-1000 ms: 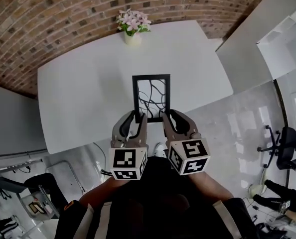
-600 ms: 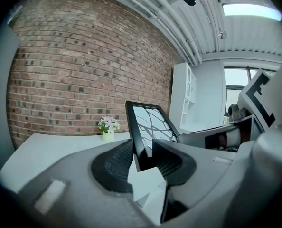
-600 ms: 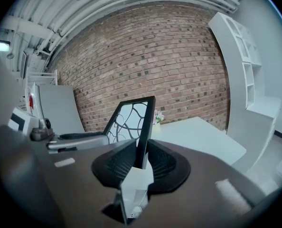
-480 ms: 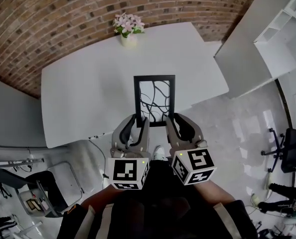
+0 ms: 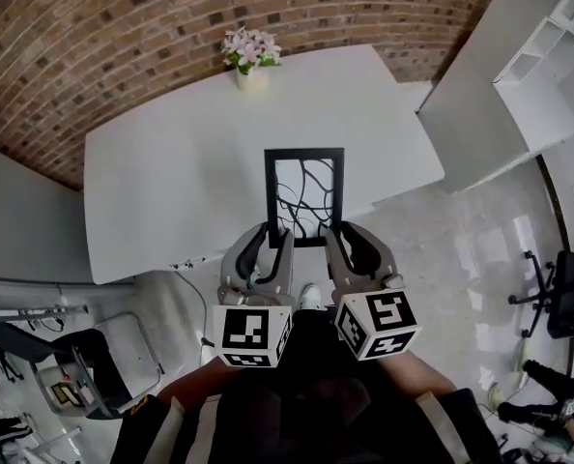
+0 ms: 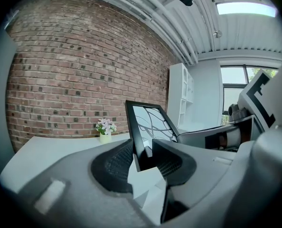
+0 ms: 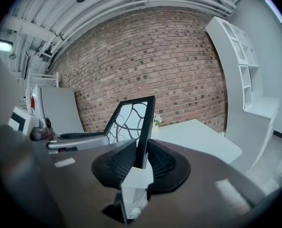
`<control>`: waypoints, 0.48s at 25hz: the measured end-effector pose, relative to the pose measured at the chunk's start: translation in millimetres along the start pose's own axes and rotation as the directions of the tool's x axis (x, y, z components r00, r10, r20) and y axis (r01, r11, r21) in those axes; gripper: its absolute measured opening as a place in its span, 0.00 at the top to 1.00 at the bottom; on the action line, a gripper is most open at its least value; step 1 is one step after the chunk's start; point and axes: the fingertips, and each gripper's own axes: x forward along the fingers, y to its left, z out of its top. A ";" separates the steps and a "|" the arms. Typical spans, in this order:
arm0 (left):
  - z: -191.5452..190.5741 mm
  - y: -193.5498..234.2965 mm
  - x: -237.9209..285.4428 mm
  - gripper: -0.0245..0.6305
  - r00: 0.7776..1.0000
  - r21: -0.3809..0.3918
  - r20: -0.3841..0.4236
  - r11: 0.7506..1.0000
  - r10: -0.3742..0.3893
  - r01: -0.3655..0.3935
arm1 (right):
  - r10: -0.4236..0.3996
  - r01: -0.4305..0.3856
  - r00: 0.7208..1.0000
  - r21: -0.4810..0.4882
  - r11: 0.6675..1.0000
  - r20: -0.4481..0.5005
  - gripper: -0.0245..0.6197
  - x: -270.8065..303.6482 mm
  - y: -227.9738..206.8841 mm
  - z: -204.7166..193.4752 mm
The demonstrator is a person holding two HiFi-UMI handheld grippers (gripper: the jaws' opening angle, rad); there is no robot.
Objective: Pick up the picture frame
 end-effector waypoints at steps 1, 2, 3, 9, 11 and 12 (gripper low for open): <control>-0.1 1.4 -0.3 0.79 1.000 -0.002 -0.002 1.000 0.005 -0.005 | 0.003 -0.003 1.000 -0.003 1.000 0.000 0.85 0.6 1.2 0.3; -0.3 2.8 -0.5 0.79 1.000 -0.004 -0.003 1.000 0.010 -0.010 | 0.006 -0.006 1.000 -0.006 1.000 0.000 0.85 1.4 2.2 0.4; -0.5 4.0 -0.5 0.79 1.000 -0.005 -0.005 1.000 0.015 -0.015 | 0.009 -0.009 1.000 -0.007 1.000 -0.001 0.85 2.4 2.9 0.4; -7.5 6.3 2.1 0.79 0.999 -0.009 -0.029 1.000 0.021 -0.022 | 0.015 -0.015 1.000 0.001 1.000 -0.015 0.85 6.7 2.1 -6.4; -8.5 4.8 4.3 0.79 0.999 -0.008 -0.032 1.000 0.018 -0.018 | 0.012 -0.012 1.000 0.005 1.000 -0.016 0.85 7.0 -0.5 -7.8; -8.5 4.1 5.5 0.79 0.999 -0.007 -0.032 1.000 0.016 -0.017 | 0.011 -0.011 1.000 0.007 1.000 -0.016 0.85 7.3 -2.0 -8.0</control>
